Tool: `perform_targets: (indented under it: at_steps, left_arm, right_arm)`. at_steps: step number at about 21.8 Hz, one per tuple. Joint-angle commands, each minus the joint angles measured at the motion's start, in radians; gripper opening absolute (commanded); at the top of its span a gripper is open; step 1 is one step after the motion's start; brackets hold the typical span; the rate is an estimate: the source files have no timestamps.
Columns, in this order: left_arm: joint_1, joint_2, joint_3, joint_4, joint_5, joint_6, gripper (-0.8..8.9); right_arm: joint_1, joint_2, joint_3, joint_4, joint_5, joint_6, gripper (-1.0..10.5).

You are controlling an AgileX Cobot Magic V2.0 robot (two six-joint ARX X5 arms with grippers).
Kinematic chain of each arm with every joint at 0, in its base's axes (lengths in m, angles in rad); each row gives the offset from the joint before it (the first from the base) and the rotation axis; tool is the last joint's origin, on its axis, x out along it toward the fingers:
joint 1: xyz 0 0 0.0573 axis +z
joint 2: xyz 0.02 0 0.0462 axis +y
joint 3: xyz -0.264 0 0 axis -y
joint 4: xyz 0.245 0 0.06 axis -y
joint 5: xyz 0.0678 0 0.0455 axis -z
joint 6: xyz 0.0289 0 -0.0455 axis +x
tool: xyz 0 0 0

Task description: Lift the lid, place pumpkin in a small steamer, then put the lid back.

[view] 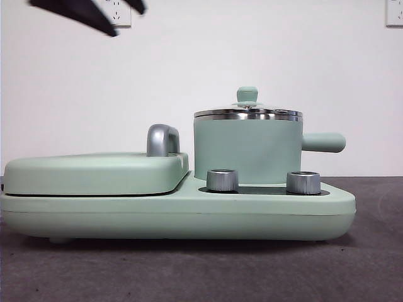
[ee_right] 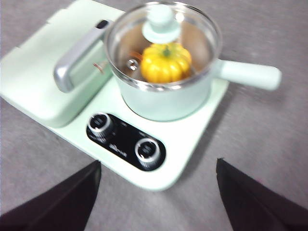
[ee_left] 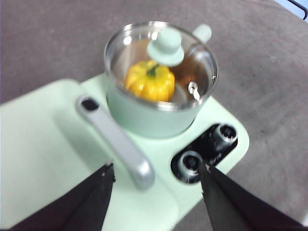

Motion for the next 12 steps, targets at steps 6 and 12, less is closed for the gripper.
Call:
perform_targets:
  at_steps: [6,12]
  left_arm:
    - [0.024,-0.243,-0.18,-0.035,-0.087,-0.097,2.79]
    - [0.026,-0.331,-0.185,-0.1,-0.129,-0.077,2.55]
  right_arm:
    - [0.008,0.108,0.007,0.104,-0.087,-0.011,3.7]
    - [0.007,0.13,0.007,0.104,-0.086,-0.01,3.3]
